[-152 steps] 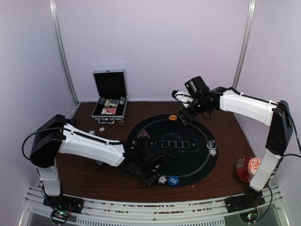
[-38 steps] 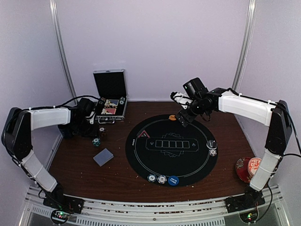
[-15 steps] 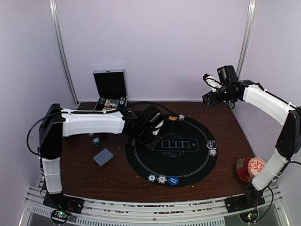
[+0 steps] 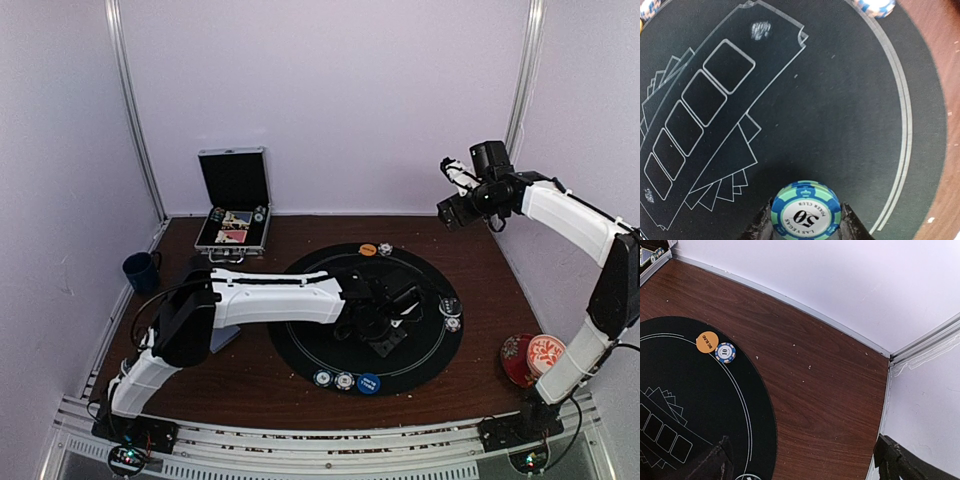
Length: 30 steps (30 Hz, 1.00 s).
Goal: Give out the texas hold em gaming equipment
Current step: Place the poker chips pile on the poker table mat.
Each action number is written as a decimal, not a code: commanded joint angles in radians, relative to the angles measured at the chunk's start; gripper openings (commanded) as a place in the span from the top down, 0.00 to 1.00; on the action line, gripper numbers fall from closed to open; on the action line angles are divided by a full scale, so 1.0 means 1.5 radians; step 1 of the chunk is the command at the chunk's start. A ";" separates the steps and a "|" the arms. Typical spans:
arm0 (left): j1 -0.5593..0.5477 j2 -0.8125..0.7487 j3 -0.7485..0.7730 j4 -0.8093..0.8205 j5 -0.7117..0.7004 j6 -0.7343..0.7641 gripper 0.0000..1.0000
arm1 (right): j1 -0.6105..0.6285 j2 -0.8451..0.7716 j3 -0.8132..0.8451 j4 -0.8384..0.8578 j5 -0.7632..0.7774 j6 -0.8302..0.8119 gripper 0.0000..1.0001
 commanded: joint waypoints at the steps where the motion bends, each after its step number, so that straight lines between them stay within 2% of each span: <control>1: 0.009 0.021 0.022 -0.007 -0.009 0.002 0.69 | -0.002 -0.027 -0.005 0.012 -0.010 0.005 0.00; 5: 0.009 0.039 0.019 -0.007 -0.009 0.003 0.68 | -0.002 -0.027 -0.007 0.012 -0.010 0.005 0.00; 11: 0.009 0.048 0.010 -0.012 -0.019 0.004 0.60 | -0.002 -0.028 -0.007 0.011 -0.016 0.004 0.00; 13: 0.009 0.044 0.011 -0.018 -0.027 0.003 0.49 | -0.002 -0.028 -0.007 0.012 -0.018 0.004 0.00; 18: 0.009 0.003 0.014 -0.047 -0.078 -0.011 0.05 | -0.002 -0.029 -0.007 0.010 -0.023 0.005 0.00; 19: 0.009 -0.012 0.011 -0.053 -0.094 -0.013 0.02 | -0.002 -0.029 -0.008 0.011 -0.025 0.006 0.00; 25: 0.027 -0.150 -0.029 -0.088 -0.223 -0.033 0.02 | 0.003 -0.034 -0.008 0.001 -0.068 0.002 0.00; 30: 0.081 -0.306 -0.138 -0.077 -0.338 -0.004 0.02 | 0.038 -0.063 -0.045 -0.002 -0.104 -0.002 0.00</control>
